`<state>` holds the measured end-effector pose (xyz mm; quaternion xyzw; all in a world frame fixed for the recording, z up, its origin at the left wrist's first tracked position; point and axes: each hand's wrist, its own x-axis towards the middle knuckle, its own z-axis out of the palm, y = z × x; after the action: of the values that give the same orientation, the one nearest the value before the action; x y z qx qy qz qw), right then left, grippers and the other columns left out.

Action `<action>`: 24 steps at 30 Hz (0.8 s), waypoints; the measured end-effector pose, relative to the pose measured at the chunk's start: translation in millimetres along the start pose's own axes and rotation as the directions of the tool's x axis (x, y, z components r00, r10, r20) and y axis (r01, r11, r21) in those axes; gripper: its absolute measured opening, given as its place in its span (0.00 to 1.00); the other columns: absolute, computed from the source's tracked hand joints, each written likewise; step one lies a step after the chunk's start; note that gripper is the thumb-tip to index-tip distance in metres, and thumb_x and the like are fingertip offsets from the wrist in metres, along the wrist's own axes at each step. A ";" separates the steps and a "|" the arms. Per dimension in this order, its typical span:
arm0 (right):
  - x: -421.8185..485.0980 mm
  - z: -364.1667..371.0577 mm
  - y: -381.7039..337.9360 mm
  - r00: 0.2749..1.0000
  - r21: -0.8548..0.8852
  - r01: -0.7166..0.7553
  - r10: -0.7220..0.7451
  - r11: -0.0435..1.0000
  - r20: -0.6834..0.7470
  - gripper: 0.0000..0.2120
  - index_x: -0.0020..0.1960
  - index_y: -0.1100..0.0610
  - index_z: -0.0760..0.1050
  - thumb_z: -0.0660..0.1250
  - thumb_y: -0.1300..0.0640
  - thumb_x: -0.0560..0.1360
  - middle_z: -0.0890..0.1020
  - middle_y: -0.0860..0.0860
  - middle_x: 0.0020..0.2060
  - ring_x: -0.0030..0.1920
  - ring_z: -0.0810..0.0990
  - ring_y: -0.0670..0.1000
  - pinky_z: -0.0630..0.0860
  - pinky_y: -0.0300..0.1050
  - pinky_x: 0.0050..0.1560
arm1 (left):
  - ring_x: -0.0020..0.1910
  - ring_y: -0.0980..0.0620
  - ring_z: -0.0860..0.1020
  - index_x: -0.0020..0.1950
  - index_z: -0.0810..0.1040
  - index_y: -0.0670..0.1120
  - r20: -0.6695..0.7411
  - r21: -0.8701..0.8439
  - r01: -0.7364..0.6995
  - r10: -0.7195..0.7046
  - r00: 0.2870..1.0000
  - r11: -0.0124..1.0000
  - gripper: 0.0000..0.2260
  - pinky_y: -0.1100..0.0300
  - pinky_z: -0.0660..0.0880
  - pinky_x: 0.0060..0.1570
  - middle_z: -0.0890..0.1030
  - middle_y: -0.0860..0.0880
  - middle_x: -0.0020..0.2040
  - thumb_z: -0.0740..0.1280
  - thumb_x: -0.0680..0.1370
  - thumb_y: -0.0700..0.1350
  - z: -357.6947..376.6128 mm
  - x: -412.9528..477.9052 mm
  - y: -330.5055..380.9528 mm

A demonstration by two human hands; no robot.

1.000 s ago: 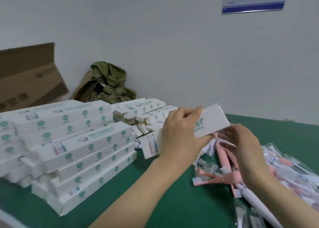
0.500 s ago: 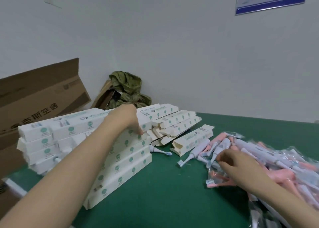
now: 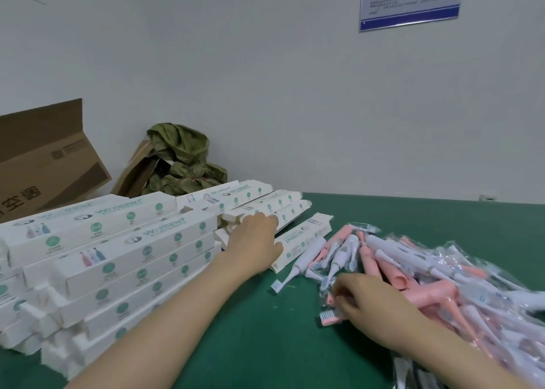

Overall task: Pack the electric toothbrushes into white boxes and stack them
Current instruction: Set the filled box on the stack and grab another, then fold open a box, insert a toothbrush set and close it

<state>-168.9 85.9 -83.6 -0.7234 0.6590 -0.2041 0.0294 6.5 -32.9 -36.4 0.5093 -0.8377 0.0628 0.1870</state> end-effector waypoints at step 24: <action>10.8 -12.2 12.0 0.965 0.246 -0.035 0.096 0.969 -0.243 0.09 0.51 0.53 0.78 0.62 0.63 0.76 0.80 0.43 0.44 0.40 0.75 0.36 0.70 0.26 0.44 | 0.51 0.56 0.66 0.65 0.69 0.50 -0.472 -0.582 -0.156 -0.176 0.864 0.798 0.27 0.71 0.59 0.43 0.71 0.49 0.57 0.72 0.68 0.43 -11.9 0.1 35.7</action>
<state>-183.8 76.7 -73.4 -0.6602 0.6515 -0.3717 0.0388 -21.9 -12.5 -22.3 0.3931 -0.7320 -0.0772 0.5511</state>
